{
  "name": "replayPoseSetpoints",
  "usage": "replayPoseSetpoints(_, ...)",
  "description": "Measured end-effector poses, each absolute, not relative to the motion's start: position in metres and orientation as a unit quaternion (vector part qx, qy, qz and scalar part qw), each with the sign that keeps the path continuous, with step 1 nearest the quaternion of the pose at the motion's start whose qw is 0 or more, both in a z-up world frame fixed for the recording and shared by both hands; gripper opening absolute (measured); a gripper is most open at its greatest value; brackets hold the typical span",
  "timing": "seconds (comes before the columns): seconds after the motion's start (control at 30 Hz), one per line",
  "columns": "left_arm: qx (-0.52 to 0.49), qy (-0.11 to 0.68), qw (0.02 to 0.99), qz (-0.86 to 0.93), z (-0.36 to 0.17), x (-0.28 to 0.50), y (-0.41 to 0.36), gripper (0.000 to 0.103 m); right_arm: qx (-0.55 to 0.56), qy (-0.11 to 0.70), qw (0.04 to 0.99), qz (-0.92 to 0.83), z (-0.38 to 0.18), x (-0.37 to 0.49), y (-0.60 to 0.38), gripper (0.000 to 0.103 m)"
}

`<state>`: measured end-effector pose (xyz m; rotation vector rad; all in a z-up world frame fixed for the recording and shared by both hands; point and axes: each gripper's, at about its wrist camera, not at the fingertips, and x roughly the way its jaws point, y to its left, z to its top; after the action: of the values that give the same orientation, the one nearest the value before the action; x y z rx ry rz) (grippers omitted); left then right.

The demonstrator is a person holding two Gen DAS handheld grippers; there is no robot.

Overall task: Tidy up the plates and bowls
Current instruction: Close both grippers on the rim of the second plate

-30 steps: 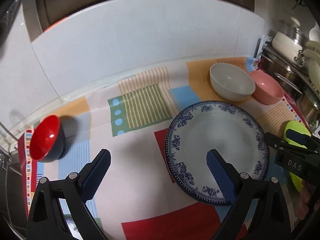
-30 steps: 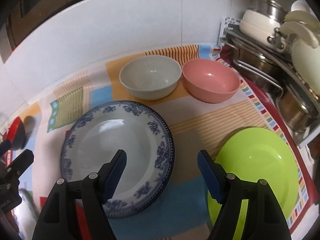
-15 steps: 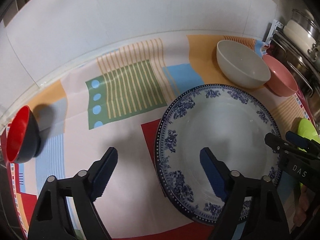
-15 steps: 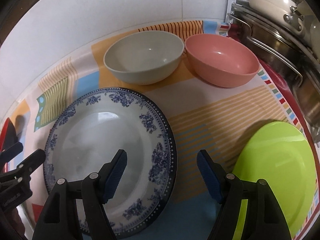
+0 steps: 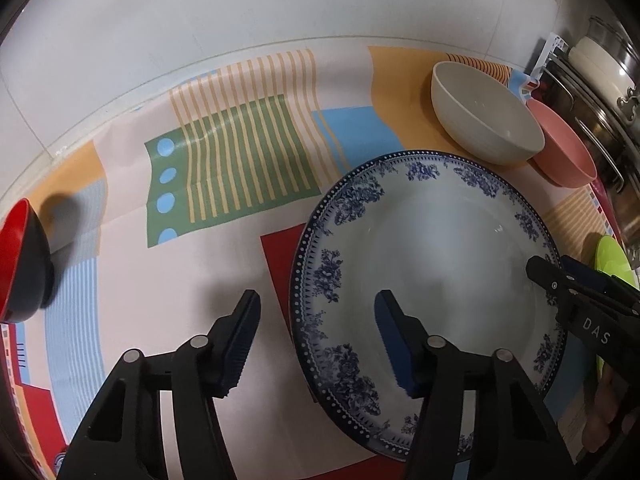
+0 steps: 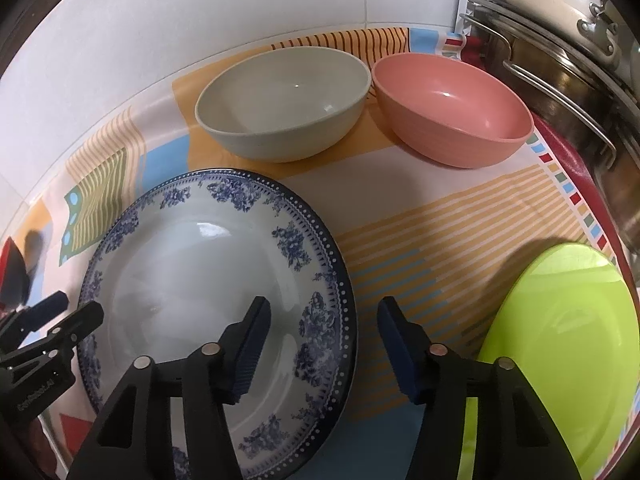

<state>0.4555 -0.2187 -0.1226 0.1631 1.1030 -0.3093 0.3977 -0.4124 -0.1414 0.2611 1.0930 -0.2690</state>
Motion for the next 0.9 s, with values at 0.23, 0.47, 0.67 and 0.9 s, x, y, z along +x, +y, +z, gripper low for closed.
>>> replayPoseSetpoints(0.23, 0.07, 0.532, 0.83, -0.154, -0.131, 0.457, -0.22, 0.038, 0.113, 0.516, 0.839, -0.131, -0.141, 0.399, -0.412, 0.047)
replayPoseSetpoints(0.47, 0.068, 0.531, 0.83, -0.157, -0.13, 0.457, -0.219, 0.035, 0.109, 0.515, 0.842, -0.121, -0.141, 0.401, -0.409, 0.037)
replayPoseSetpoints(0.67, 0.066, 0.533, 0.829, -0.155, -0.128, 0.456, -0.217, 0.034, 0.11, 0.516, 0.841, -0.12, -0.14, 0.4, -0.41, 0.036)
replayPoseSetpoints(0.9, 0.059, 0.53, 0.832, -0.151, -0.119, 0.448, -0.209, 0.034, 0.111, 0.521, 0.837, -0.121, -0.136, 0.392, -0.404, 0.036)
